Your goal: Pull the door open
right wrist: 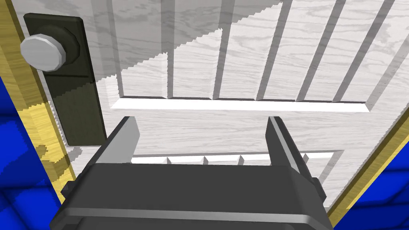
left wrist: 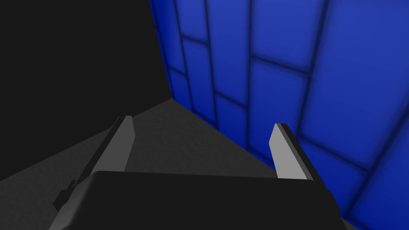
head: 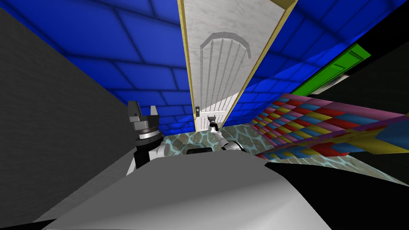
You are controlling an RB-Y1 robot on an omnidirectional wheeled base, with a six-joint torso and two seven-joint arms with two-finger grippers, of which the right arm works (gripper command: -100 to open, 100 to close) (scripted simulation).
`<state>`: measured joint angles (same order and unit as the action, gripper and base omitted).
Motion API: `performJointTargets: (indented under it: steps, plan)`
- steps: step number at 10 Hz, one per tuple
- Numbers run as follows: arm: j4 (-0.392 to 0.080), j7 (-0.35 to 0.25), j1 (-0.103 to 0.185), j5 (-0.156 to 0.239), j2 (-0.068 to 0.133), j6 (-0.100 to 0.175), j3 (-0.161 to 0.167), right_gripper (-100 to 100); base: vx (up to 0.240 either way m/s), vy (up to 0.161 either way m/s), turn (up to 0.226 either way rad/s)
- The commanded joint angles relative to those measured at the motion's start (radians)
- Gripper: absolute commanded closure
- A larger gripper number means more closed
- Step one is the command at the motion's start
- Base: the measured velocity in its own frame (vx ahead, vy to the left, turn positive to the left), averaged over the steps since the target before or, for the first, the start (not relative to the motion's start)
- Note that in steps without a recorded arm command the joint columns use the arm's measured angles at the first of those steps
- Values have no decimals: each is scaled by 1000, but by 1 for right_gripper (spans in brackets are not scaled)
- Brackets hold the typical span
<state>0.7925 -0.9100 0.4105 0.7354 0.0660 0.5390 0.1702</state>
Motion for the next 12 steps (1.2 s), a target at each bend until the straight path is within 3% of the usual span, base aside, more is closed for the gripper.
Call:
performJointTargets:
  steps: [1,6,8,12]
  plan:
    - [-25,-18,15,11,-11,3,-1,-100,62,81,252]
    - [-88,-65,49,44,-51,9,-6,-100,44,78,274]
    - [-80,-60,44,40,-43,8,-6,-100,-50,19,29]
    - [-79,-60,44,40,-38,8,-7,-100,-187,-29,18]
